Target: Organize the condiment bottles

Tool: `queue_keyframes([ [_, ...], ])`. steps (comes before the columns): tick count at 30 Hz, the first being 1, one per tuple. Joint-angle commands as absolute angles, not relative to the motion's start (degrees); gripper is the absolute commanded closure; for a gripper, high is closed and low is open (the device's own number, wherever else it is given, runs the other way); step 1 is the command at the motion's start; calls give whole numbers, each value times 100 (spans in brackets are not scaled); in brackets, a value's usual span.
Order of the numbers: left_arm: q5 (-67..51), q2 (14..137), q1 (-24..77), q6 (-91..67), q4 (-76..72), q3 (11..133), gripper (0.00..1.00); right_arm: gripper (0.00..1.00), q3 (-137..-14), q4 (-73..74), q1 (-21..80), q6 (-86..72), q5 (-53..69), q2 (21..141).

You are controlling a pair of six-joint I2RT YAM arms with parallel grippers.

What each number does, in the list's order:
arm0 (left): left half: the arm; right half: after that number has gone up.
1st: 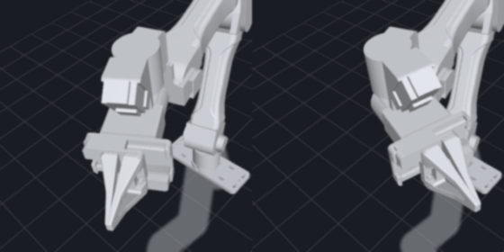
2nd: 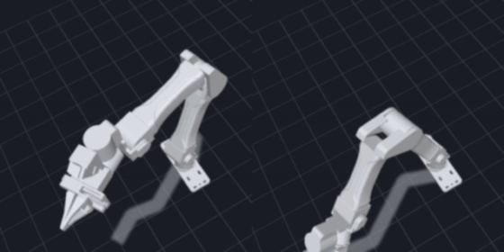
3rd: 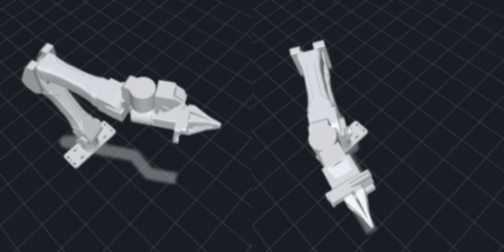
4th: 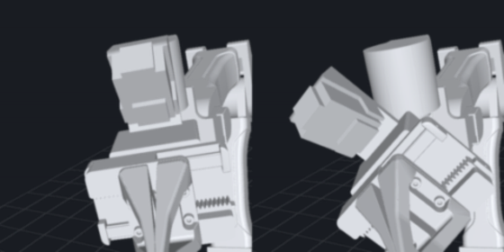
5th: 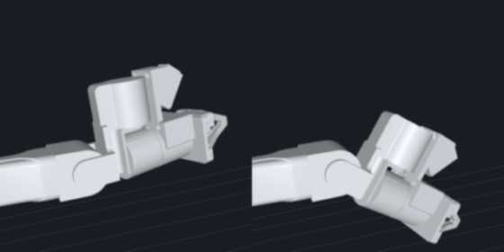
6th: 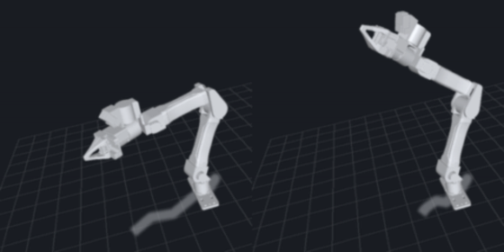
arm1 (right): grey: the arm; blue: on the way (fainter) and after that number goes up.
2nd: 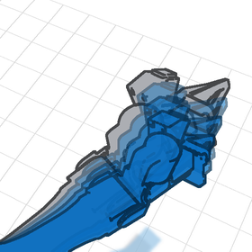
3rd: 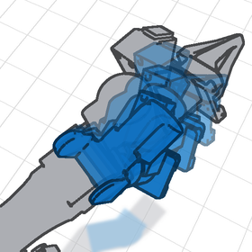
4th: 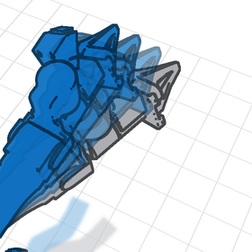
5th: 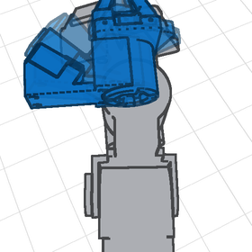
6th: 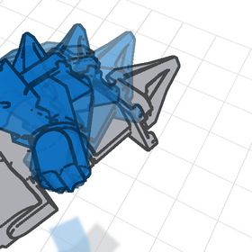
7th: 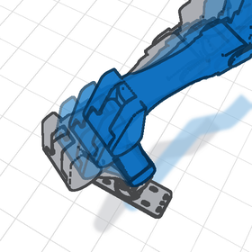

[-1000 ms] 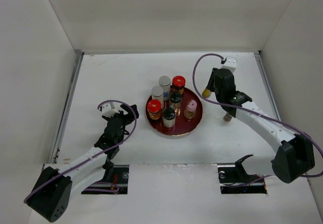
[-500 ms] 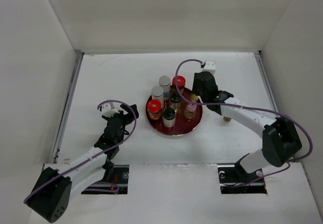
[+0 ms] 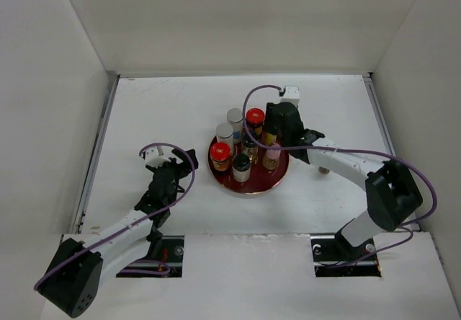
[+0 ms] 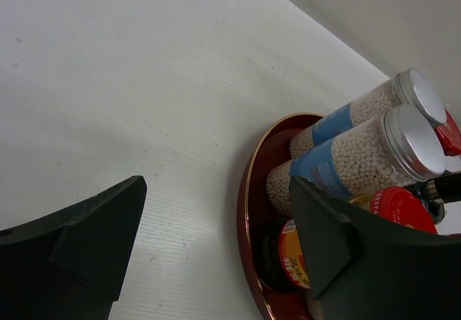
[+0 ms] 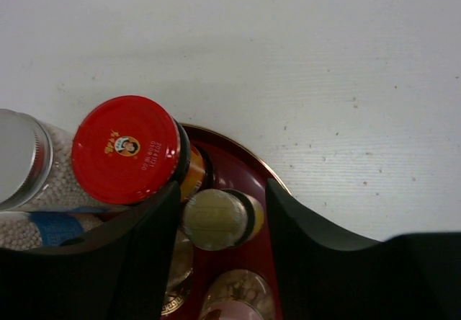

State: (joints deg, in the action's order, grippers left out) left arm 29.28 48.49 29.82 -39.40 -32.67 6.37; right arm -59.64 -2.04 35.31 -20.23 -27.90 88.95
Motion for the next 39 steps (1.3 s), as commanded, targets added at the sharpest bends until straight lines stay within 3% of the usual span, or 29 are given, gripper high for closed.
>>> queue_keyframes([
  [1, 2883, 4712, 3019, -3894, -3498, 659, 20, 41, -6126, -659, 3634, -2021, -2883, 8632],
  [4, 2953, 4527, 3010, -3885, -3472, 615, 20, 32, -6030, -624, 3687, -1995, -2979, 8272],
  [6, 2918, 4544, 3010, -3876, -3472, 624, 20, 31, -5863, -580, 3687, -2004, -3049, 7842],
  [8, 2892, 4483, 3019, -3841, -3428, 615, 20, 43, -5521, -563, 3687, -2056, -3155, 7307],
  [11, 2953, 4307, 3010, -3850, -3331, 606, 21, 72, -4819, -187, 3573, -2336, -3610, 6367],
  [14, 2874, 4272, 3028, -3841, -3314, 606, 29, 78, -4299, 945, 3292, -2934, -4191, 5557],
  [15, 2883, 4271, 3045, -3832, -3305, 615, 32, 76, -4141, 1332, 3187, -3118, -4332, 5328],
  [18, 2866, 4508, 3045, -3885, -3392, 694, 36, 47, -3675, 2142, 2888, -3681, -4605, 4774],
  [21, 2795, 4649, 3115, -3902, -3410, 721, 36, 31, -3437, 2399, 2589, -3832, -4658, 4693],
  [26, 2813, 4535, 3116, -3885, -3410, 694, 35, 28, -3340, 2373, 2456, -3920, -4553, 4921],
  [39, 2795, 4482, 3115, -3894, -3384, 677, 35, 35, -3208, 1100, 1973, -3639, -3797, 5738],
])
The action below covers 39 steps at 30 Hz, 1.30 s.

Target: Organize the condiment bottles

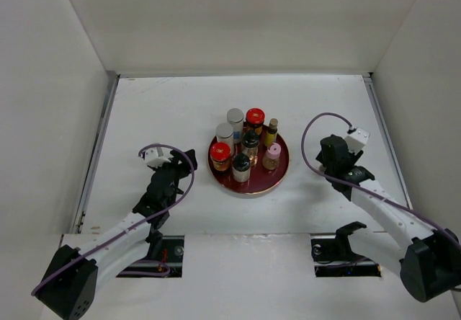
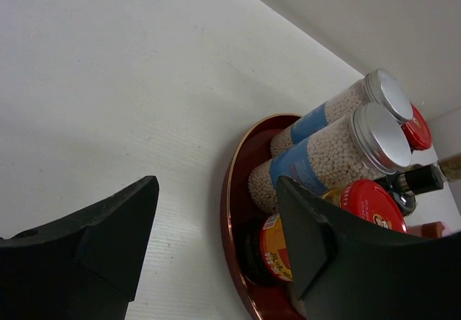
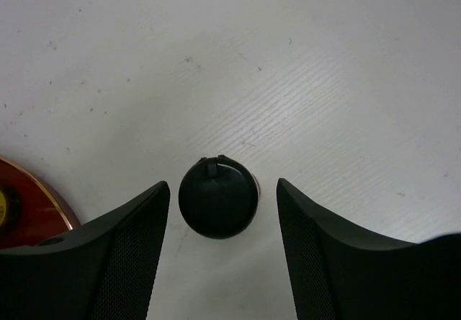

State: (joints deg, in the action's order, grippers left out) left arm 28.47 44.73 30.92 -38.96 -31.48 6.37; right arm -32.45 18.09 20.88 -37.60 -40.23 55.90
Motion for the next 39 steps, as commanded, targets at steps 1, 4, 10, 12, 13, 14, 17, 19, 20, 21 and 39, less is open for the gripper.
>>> queue_keyframes([
  [1, 2795, 4482, 3133, -3894, -3375, 677, 35, 35, -3217, 994, 1956, -3604, -3762, 5818],
  [4, 2848, 4465, 3116, -3902, -3410, 650, 35, 39, -3304, 774, 1859, -3560, -3674, 6099],
  [10, 2847, 4474, 3116, -3902, -3419, 650, 34, 60, -3401, 615, 1868, -3542, -3673, 6311],
  [12, 2804, 4544, 3089, -3902, -3436, 668, 34, 65, -3410, 685, 2007, -3507, -3718, 6109],
  [13, 2795, 4561, 3107, -3894, -3437, 677, 34, 66, -3410, 738, 2113, -3472, -3718, 6013],
  [14, 2795, 4553, 3133, -3876, -3437, 668, 34, 67, -3436, 904, 2305, -3402, -3744, 5829],
  [17, 2856, 4570, 3107, -3911, -3445, 668, 33, 67, -3603, 1562, 2727, -3349, -3727, 5407],
  [19, 2813, 4737, 3098, -3911, -3533, 703, 33, 67, -3726, 1923, 3105, -3331, -3604, 5169],
  [20, 2795, 4772, 3124, -3902, -3551, 703, 31, 67, -3805, 2073, 3307, -3322, -3508, 5142],
  [21, 2795, 4772, 3150, -3894, -3559, 703, 31, 67, -3910, 2248, 3526, -3322, -3429, 5150],
  [39, 3015, 4570, 3212, -3788, -3341, 773, 0, 66, -4193, 28, 5559, -3349, -3357, 6969],
])
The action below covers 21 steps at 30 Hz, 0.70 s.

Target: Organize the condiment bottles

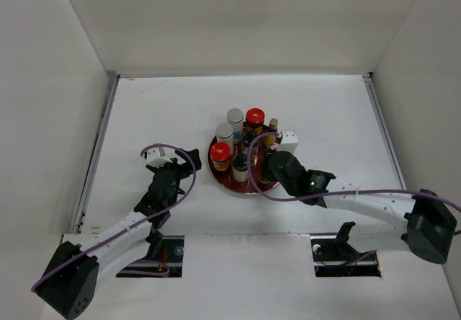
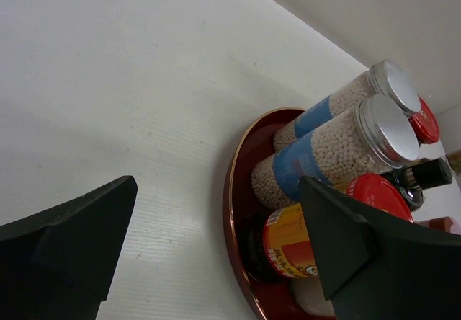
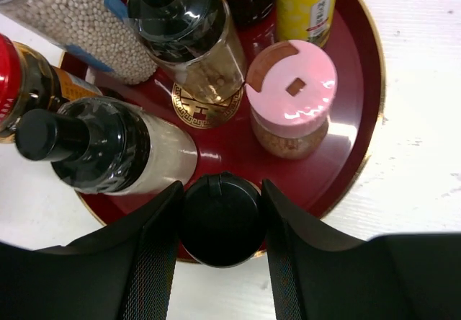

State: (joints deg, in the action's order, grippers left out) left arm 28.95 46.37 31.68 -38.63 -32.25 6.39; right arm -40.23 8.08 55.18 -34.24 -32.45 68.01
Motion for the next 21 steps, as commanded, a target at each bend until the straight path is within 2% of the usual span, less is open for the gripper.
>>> queue_keyframes([
  [1, 3023, 4536, 3212, -3788, -3262, 782, 0, 66, -4184, -61, 5559, -3305, -3384, 7039],
  [15, 3331, 4166, 3300, -3928, -2496, 967, 0, 60, -4131, -405, 5778, -3059, -3805, 7866],
  [19, 3375, 4245, 3291, -3859, -2382, 1107, 0, 49, -4166, -422, 5831, -3015, -3832, 7822],
  [21, 3436, 4184, 3326, -3867, -2259, 1151, 0, 36, -4192, -378, 5866, -2971, -3850, 7752],
])
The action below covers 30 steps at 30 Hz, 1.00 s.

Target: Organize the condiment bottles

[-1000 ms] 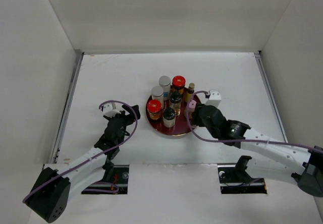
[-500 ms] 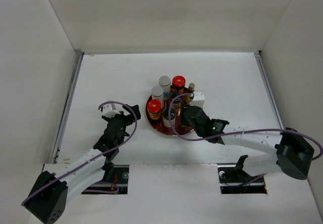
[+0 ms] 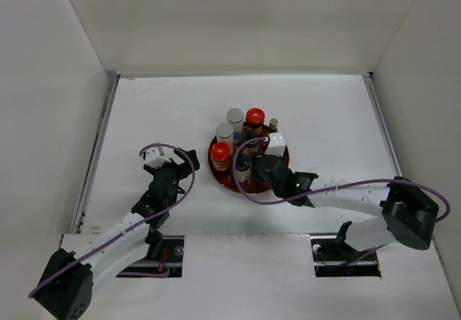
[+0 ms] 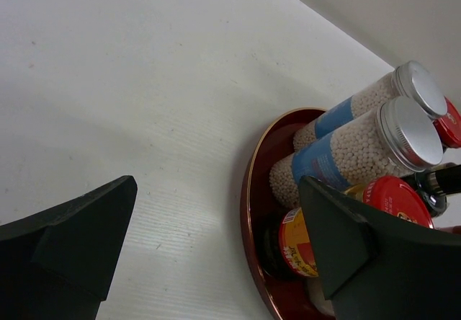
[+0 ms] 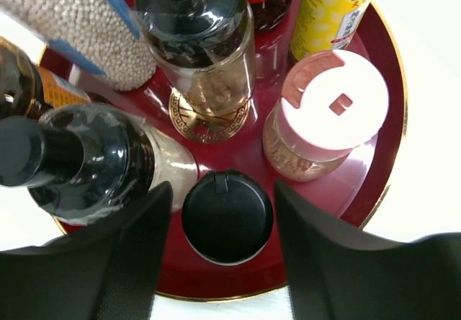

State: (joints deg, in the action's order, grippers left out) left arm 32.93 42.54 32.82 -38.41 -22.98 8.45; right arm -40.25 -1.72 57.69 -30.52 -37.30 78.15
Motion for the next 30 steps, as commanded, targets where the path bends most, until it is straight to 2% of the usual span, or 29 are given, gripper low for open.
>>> queue_keyframes([
  [1, 3541, 4184, 3326, -3876, -2224, 1169, 0, 30, -4192, -361, 5875, -2927, -3850, 7665],
  [7, 3674, 4473, 3335, -3797, -1978, 1459, 0, 14, -4122, -413, 5884, -2690, -3543, 6936],
  [13, 3770, 4544, 3432, -3753, -1811, 1696, 0, 5, -3965, -754, 5674, -2313, -3437, 5803],
  [14, 3849, 4544, 3449, -3770, -1776, 1722, 0, 0, -3859, -939, 5551, -2198, -3471, 5609],
  [19, 4007, 4746, 3564, -3612, -1477, 2126, 0, 0, -3350, -1520, 4638, -2293, -3621, 4931],
  [30, 4552, 4931, 3713, -3525, -1099, 2584, 0, 0, -2356, -1722, 3230, -3216, -3876, 5027],
])
